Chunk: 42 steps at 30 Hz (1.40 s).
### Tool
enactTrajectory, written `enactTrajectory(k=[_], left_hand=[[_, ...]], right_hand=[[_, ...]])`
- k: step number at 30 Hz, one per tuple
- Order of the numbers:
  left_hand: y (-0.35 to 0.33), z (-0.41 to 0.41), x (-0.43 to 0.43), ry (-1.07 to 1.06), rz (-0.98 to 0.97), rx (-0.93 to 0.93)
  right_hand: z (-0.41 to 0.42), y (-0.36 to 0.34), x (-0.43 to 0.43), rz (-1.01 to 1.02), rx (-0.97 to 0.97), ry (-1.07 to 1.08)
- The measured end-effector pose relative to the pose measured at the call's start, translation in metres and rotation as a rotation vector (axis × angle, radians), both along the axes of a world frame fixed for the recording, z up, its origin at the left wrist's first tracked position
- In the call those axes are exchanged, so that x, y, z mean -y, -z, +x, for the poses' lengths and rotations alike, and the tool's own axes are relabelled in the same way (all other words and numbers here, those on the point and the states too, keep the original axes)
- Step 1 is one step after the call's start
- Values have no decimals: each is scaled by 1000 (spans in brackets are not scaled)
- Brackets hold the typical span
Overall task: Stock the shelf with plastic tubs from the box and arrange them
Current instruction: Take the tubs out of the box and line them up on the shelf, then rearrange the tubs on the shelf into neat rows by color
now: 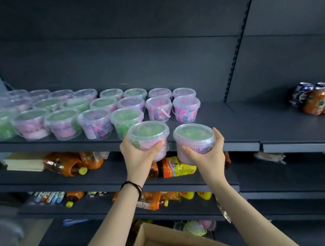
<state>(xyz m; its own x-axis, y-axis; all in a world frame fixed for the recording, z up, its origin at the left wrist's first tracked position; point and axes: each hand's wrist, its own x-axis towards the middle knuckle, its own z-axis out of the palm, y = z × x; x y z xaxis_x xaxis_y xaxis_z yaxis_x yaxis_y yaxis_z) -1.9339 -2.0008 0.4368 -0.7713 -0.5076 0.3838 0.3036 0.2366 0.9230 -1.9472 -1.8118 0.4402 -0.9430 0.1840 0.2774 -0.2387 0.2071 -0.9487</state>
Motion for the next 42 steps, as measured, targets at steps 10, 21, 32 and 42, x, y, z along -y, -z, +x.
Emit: enactTrajectory(k=[10, 21, 32, 42], left_hand=[[3, -93, -12, 8, -7, -25], [20, -109, -19, -16, 54, 23], [12, -114, -18, -61, -60, 134], [18, -14, 12, -280, -202, 345]], right_hand=[[-86, -8, 9, -1, -33, 88], [-116, 7, 4, 44, -20, 25], [-124, 4, 1, 113, 66, 29], [-58, 7, -18, 125, 25, -65]])
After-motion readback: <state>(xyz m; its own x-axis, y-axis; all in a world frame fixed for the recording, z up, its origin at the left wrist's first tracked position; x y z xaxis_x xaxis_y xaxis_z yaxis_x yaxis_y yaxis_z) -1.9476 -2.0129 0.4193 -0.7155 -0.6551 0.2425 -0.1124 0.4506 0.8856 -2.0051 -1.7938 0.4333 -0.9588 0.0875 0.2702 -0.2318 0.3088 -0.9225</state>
